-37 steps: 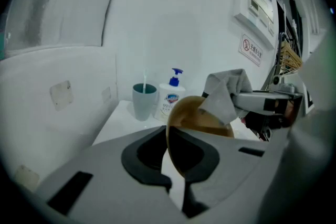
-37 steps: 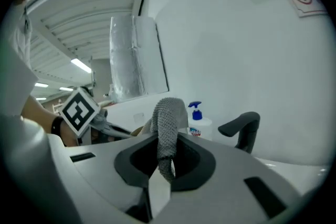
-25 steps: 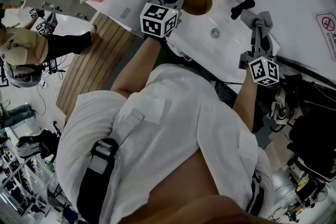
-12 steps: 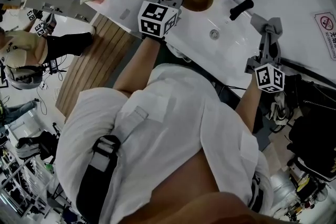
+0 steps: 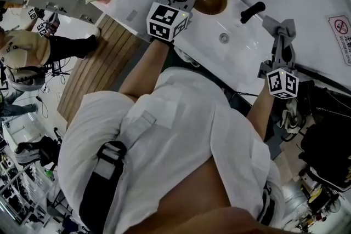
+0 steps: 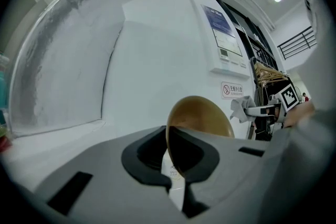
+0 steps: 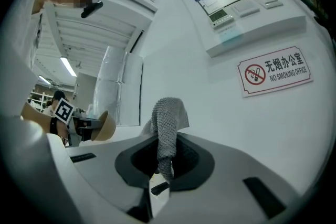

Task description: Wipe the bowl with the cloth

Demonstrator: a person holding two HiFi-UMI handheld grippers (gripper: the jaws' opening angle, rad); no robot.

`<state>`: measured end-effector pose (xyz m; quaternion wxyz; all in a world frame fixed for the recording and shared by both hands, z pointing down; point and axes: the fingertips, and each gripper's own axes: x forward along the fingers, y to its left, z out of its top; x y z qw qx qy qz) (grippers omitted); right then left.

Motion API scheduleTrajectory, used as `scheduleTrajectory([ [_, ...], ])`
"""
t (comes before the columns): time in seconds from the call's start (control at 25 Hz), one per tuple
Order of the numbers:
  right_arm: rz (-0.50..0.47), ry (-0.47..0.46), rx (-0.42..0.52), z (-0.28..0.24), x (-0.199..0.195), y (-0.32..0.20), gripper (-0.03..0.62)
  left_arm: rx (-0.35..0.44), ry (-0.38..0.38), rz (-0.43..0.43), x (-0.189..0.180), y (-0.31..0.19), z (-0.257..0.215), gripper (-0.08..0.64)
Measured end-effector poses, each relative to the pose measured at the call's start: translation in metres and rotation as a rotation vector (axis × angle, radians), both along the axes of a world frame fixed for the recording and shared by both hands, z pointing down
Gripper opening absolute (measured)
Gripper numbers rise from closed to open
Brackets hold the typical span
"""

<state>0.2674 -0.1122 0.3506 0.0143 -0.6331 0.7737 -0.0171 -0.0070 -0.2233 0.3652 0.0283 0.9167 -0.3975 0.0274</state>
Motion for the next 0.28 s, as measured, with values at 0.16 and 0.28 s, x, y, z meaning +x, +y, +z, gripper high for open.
scheduleTrajectory([
  [0.16,0.001,0.014,0.010,-0.0056,0.0015,0.0006,0.041,0.020,0.011,0.008,0.0036,0.0020,-0.0060,0.017],
  [0.28,0.010,0.022,0.008,-0.0063,0.0032,0.0050,0.040,0.027,0.021,0.013,0.0058,0.0057,-0.0083,0.017],
])
